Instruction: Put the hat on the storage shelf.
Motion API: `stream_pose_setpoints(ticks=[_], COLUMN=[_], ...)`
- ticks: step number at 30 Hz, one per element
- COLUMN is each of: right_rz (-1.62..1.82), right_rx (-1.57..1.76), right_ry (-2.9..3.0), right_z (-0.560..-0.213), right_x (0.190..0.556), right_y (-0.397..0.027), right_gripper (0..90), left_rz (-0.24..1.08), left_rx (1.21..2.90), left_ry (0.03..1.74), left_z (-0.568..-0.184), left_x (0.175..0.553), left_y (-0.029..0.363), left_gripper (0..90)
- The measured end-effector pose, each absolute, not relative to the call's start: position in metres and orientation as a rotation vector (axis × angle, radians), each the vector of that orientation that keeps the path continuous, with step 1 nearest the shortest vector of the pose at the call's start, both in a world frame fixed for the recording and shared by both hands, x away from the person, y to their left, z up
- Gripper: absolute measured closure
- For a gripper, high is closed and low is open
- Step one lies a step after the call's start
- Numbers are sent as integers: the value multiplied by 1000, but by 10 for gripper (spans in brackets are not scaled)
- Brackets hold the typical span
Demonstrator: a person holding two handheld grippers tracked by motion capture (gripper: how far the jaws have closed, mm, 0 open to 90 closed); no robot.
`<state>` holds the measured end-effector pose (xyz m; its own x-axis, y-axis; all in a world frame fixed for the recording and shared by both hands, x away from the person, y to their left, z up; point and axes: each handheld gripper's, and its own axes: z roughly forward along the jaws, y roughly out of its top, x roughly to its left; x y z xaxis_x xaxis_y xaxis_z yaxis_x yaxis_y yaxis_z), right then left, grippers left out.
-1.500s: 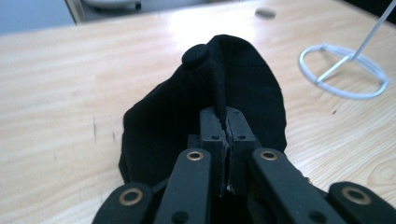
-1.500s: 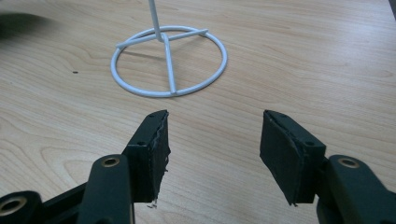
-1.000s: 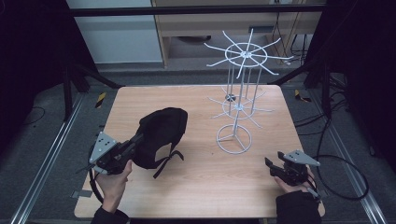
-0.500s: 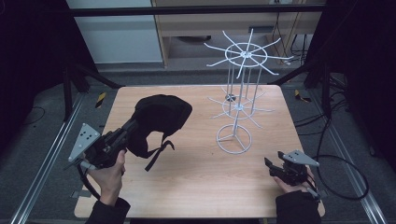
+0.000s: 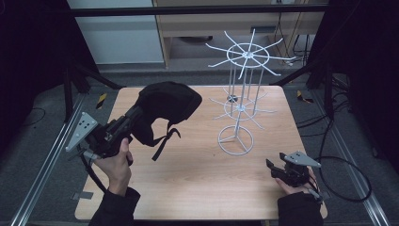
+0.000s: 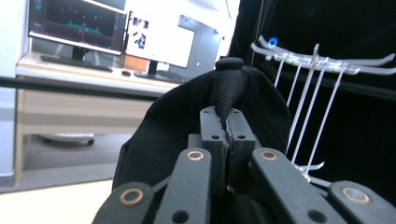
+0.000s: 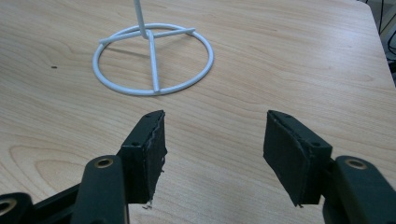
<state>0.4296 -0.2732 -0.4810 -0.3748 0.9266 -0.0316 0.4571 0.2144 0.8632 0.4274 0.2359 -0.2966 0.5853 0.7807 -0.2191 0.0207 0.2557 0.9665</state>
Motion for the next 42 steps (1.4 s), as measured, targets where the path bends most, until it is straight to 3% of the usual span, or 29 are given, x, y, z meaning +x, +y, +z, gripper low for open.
stream_pose_setpoints(ticks=[9, 21, 30, 42], right_rz=[1082, 1086, 1086, 1082], right_rx=[1273, 1276, 1274, 1263], right_ry=[1932, 1935, 1935, 1938], right_z=[-481, -481, -481, -482], right_x=[430, 430, 430, 431], right_y=[-273, -272, -272, -272], right_gripper=[386, 384, 383, 383], left_rz=[583, 619, 578, 593], left_rx=[1132, 1227, 1183, 1165], left_ry=[769, 740, 708, 648], left_z=[-276, -251, -224, -190], left_x=[431, 438, 436, 437], left_y=[231, 232, 236, 211], left_gripper=[880, 880, 880, 880])
